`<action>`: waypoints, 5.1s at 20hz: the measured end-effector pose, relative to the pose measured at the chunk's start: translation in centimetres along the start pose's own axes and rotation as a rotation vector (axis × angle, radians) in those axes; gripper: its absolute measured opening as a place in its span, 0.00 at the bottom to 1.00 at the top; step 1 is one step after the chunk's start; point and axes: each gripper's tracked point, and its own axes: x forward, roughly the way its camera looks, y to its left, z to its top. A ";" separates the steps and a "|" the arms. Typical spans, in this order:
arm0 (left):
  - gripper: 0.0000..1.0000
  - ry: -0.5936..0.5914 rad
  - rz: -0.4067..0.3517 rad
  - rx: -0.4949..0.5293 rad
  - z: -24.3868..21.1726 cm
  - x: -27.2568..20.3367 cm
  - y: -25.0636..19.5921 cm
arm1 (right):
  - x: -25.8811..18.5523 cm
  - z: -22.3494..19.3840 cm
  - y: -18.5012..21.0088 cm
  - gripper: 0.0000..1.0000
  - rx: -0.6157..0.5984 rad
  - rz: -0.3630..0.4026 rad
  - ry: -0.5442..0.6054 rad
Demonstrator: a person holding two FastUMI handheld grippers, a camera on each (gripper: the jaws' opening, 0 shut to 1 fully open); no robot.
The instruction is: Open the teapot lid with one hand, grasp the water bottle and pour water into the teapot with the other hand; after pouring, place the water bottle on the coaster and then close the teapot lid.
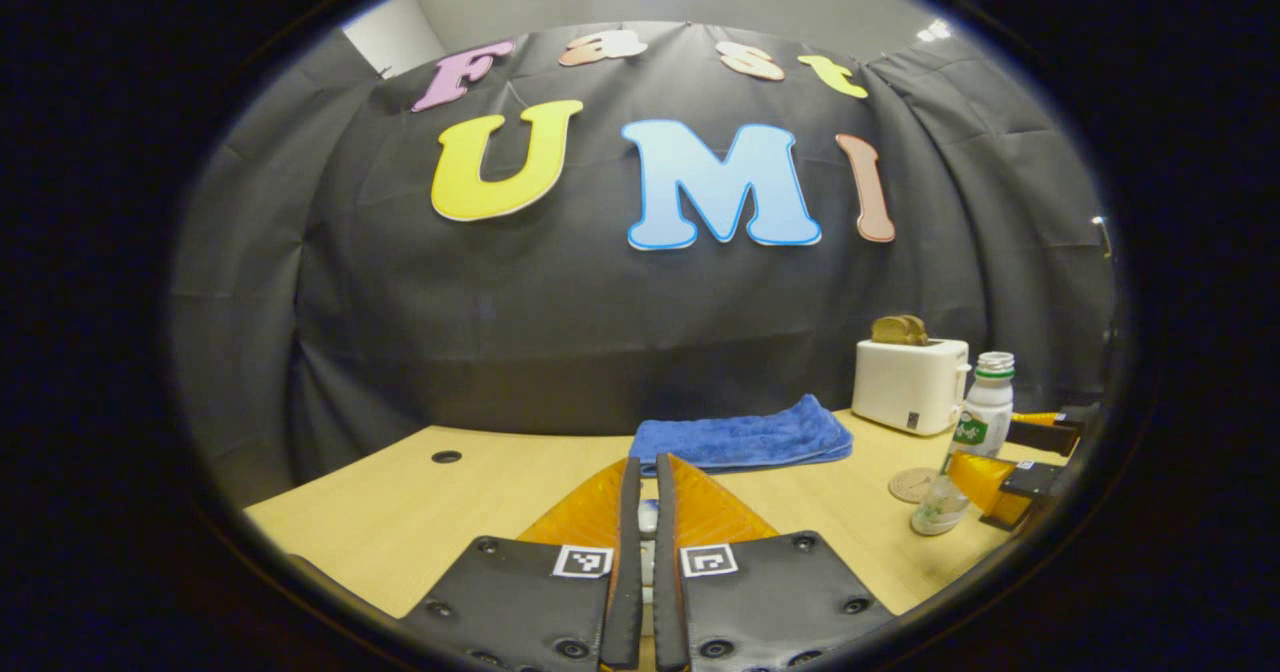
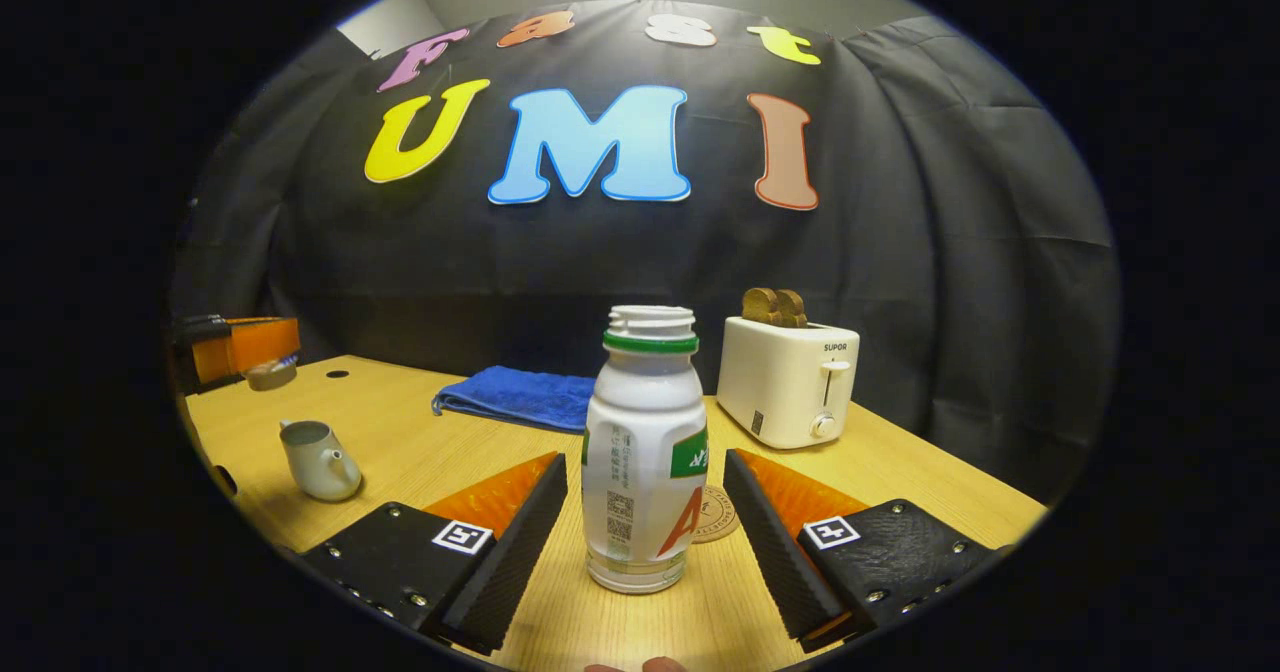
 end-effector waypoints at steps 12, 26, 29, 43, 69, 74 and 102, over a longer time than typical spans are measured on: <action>0.15 -0.009 0.018 -0.025 0.1 -0.9 1.3 | 1.9 -1.3 0.3 0.73 0.029 0.029 0.050; 0.15 -0.039 -0.008 -0.055 1.1 -5.1 1.6 | 1.1 -0.5 3.2 0.71 -0.134 0.102 0.066; 0.11 -0.048 -0.012 -0.076 1.0 -6.8 1.6 | 1.3 -0.6 3.6 0.71 -0.192 0.100 0.082; 0.15 -0.050 0.045 -0.160 -1.4 -13.0 3.8 | 2.3 0.7 10.1 0.71 -0.546 0.182 0.087; 0.11 -0.032 0.099 -0.097 -4.9 -16.4 5.4 | 5.0 -1.0 17.1 0.71 -1.241 0.227 0.011; 0.11 -0.026 0.106 -0.099 -5.2 -16.6 5.8 | 5.2 -0.8 17.6 0.72 -1.364 0.210 -0.038; 0.11 -0.010 0.124 -0.035 -5.4 -16.9 6.9 | 5.9 2.0 18.5 0.70 -1.709 0.150 -0.196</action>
